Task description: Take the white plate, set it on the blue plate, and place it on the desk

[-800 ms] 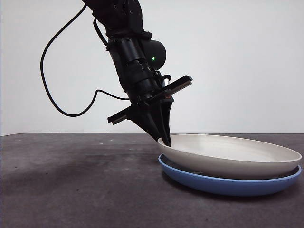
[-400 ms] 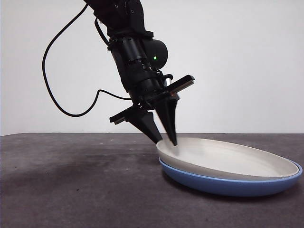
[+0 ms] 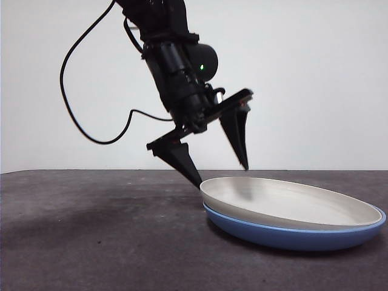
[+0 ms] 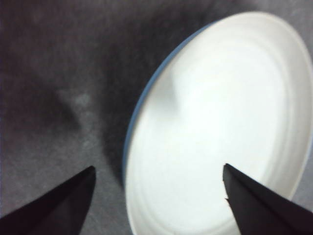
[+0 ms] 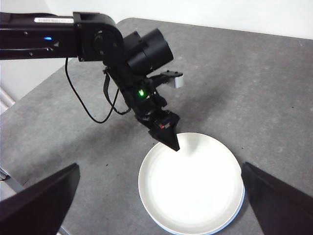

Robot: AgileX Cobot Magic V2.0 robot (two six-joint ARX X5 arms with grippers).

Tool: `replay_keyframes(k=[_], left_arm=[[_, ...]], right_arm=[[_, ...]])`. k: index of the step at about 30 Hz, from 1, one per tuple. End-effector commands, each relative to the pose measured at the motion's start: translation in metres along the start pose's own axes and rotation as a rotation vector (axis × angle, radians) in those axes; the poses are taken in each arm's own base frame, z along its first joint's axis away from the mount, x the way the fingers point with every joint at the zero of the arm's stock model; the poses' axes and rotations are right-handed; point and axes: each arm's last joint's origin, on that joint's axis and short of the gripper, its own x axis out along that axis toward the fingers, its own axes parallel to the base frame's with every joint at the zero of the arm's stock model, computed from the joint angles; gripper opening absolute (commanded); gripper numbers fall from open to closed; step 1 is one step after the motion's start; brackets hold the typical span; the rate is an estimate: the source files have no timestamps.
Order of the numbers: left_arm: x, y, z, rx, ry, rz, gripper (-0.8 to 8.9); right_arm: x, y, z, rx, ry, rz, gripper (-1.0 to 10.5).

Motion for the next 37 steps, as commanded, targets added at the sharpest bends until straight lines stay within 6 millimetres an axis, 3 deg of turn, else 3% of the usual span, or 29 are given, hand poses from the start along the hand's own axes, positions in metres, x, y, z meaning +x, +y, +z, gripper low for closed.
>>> replay_keyframes(k=[1,7,11,20,25,30,37], left_arm=[[-0.003,-0.002,0.006,0.049,0.011,-0.001,4.61],[-0.040,-0.004,0.004,0.076,0.075,0.016,4.82],[-0.068,-0.008,-0.001,0.086,0.055,0.016,6.26],[-0.149,-0.041,-0.039,0.178,-0.043,0.006,6.58],[-0.212,-0.063,-0.076,0.245,-0.202,0.003,6.57],[-0.274,-0.080,-0.128,0.313,-0.384,0.075,6.57],[-0.328,-0.089,-0.208,0.379,-0.562,0.065,6.56]], right_arm=[[-0.003,0.002,0.003,-0.020,-0.016,0.000,6.3],[-0.003,0.002,0.004,-0.022,-0.019,0.000,6.3],[-0.003,0.002,0.004,-0.023,-0.021,0.000,6.3],[-0.002,0.004,0.004,-0.039,-0.010,0.021,6.3],[-0.001,0.006,0.003,-0.045,0.003,0.019,6.3],[-0.001,0.006,0.003,-0.048,0.004,0.026,6.3],[-0.001,0.005,0.003,-0.001,0.003,-0.018,6.3]])
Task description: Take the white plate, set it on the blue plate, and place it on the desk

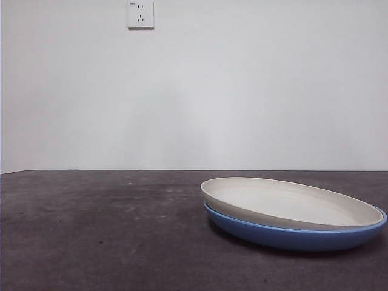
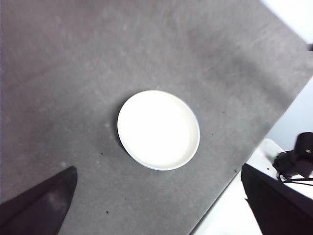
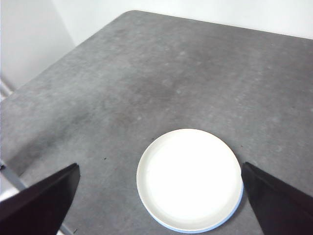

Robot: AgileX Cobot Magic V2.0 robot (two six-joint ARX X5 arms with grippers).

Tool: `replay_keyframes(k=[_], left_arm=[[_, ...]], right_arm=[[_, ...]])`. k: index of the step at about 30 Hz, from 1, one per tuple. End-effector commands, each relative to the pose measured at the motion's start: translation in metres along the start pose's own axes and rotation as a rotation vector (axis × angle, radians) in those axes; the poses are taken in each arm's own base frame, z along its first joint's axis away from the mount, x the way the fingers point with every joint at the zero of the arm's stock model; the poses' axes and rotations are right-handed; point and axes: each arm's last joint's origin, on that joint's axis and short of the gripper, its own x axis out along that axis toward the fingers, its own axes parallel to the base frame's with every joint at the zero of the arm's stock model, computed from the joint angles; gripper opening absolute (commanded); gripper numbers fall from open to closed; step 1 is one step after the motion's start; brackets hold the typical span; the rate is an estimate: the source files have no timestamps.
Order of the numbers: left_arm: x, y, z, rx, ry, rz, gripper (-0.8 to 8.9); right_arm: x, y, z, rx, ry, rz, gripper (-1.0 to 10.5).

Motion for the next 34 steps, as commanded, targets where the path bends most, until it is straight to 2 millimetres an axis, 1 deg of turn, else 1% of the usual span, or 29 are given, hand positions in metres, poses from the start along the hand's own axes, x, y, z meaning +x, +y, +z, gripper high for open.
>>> replay_keyframes(k=[1,4,6,14,17,20,23,26,30,34], left_arm=[[-0.025,-0.009,-0.019,0.028,-0.009,-0.005,6.56],[-0.046,-0.015,-0.047,0.053,-0.036,-0.002,6.56],[-0.056,-0.018,-0.067,0.059,-0.058,-0.002,6.56],[-0.082,-0.026,-0.144,0.101,-0.163,0.003,6.56],[-0.091,-0.028,-0.166,0.117,-0.219,0.004,6.56],[-0.098,-0.030,-0.182,0.115,-0.259,0.003,6.56],[-0.102,-0.031,-0.192,0.120,-0.281,0.003,6.57],[-0.104,-0.032,-0.196,0.121,-0.288,0.003,6.57],[-0.104,-0.032,-0.196,0.118,-0.288,0.003,6.57],[-0.104,-0.032,-0.195,0.118,-0.289,0.003,6.57]], right_arm=[[-0.003,0.002,0.003,0.026,-0.017,-0.004,6.3],[-0.003,0.002,0.003,0.051,-0.016,-0.004,6.3],[-0.003,0.002,0.003,0.066,-0.016,-0.004,6.3],[-0.003,0.002,-0.002,0.121,0.038,-0.006,6.3],[-0.003,0.002,-0.005,0.140,0.062,-0.007,6.3],[-0.003,0.002,-0.006,0.152,0.078,-0.009,6.3],[-0.003,0.002,-0.008,0.168,0.096,-0.005,6.3],[-0.004,0.002,-0.009,0.182,0.107,-0.005,6.3],[-0.004,0.002,-0.011,0.219,0.124,0.005,6.3],[0.000,0.000,-0.010,0.325,0.142,-0.006,6.3]])
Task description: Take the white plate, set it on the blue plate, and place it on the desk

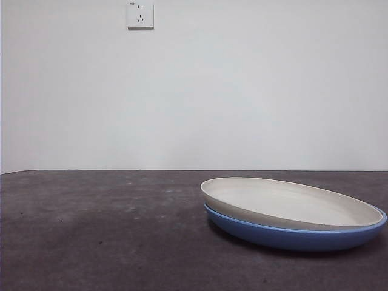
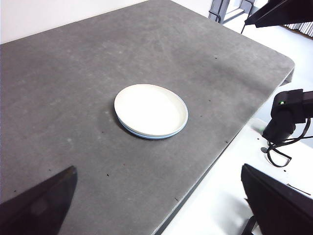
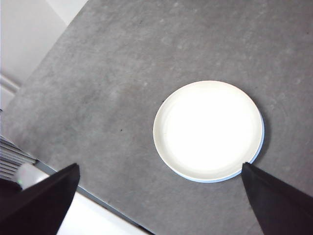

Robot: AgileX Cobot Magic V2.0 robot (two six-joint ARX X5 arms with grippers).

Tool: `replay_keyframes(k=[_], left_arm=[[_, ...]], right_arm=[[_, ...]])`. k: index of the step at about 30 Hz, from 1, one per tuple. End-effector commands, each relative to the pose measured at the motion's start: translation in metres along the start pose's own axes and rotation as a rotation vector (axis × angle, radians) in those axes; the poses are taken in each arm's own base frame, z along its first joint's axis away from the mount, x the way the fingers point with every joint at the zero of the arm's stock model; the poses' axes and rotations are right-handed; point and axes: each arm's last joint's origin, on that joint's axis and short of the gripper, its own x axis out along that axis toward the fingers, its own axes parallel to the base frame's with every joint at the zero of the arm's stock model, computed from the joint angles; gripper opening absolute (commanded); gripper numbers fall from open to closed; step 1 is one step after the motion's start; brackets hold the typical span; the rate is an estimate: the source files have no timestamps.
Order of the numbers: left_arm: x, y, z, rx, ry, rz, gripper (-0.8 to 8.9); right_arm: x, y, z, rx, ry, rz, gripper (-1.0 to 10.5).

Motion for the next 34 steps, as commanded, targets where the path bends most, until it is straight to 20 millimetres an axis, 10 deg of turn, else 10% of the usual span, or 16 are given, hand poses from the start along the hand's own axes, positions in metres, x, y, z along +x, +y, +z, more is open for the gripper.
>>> replay_keyframes(k=[1,19,34], left_arm=[[-0.002,0.000,0.003,0.003,-0.020,-0.005,6.57],[-0.002,0.000,0.002,-0.015,-0.009,-0.005,6.57],[-0.002,0.000,0.000,-0.023,0.009,-0.005,6.57]], right_arm=[[0.004,-0.001,0.007,0.105,0.017,-0.005,6.3],[0.165,-0.091,0.054,0.285,0.550,-0.080,6.3],[0.253,-0.175,0.040,0.364,0.649,-0.052,6.3]])
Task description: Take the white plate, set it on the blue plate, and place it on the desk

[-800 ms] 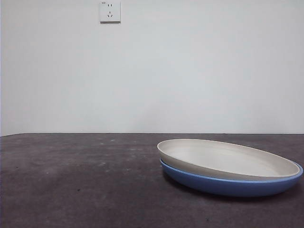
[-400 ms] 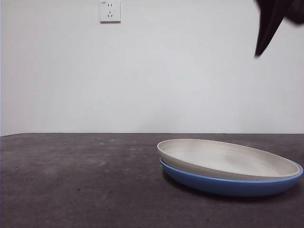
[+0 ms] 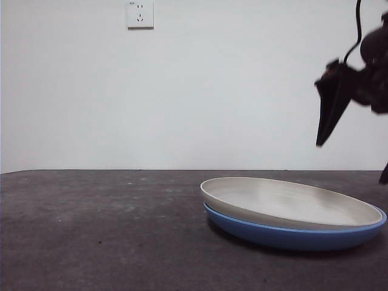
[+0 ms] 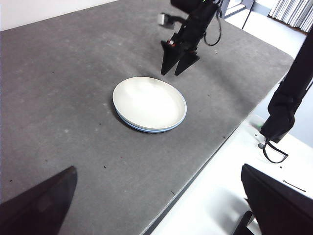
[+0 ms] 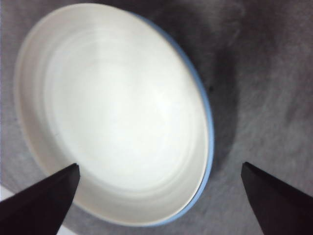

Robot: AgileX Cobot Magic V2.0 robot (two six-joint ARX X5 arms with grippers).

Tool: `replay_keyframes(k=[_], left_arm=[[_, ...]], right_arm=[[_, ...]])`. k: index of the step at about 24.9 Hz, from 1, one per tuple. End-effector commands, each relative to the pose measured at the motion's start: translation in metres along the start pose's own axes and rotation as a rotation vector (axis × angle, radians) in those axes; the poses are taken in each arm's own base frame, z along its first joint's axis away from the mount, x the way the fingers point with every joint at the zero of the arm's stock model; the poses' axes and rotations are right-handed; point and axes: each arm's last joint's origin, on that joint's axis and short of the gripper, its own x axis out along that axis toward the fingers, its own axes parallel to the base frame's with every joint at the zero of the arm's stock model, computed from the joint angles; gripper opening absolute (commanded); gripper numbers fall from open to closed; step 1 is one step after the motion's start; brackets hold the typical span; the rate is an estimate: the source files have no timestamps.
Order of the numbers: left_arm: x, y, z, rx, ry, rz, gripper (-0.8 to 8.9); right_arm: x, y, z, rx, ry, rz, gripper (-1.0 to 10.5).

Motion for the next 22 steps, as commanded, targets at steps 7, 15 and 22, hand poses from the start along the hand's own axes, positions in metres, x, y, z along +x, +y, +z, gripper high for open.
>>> replay_keyframes(k=[7,15,22], left_arm=[[-0.002,0.000,0.003,0.007,-0.017,-0.004,6.57],[-0.002,0.000,0.003,0.011,-0.017,-0.004,6.57],[-0.002,0.000,0.003,0.011,-0.017,-0.004,6.57]], right_arm=[[0.032,-0.017,0.020,-0.037,0.034,0.081,6.3],[0.048,-0.025,0.024,-0.035,0.061,0.115,5.6],[0.048,-0.026,0.025,-0.035,0.058,0.080,3.0]])
